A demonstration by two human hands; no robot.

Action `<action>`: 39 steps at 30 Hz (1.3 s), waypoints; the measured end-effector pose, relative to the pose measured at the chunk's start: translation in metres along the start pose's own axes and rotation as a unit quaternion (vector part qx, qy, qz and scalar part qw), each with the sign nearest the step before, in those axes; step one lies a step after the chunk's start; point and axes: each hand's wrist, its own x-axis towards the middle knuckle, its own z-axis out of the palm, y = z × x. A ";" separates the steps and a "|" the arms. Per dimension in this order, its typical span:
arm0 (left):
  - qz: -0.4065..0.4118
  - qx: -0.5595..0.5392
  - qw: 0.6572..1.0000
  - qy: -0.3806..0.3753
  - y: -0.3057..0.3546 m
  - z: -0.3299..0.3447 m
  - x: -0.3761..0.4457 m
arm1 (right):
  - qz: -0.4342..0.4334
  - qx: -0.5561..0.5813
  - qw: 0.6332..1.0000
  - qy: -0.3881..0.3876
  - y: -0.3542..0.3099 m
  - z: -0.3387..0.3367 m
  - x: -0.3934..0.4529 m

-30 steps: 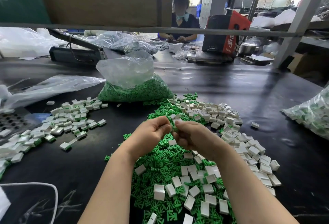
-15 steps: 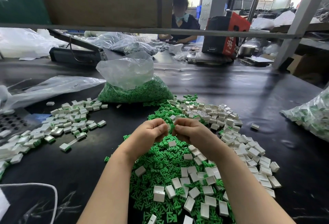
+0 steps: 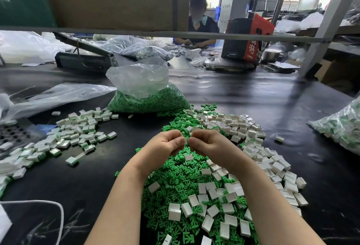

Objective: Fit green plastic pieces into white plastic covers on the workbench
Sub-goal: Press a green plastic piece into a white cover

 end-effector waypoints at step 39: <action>-0.018 0.027 0.999 -0.004 0.005 0.004 -0.002 | 0.036 0.027 0.999 -0.028 0.006 -0.001 -0.001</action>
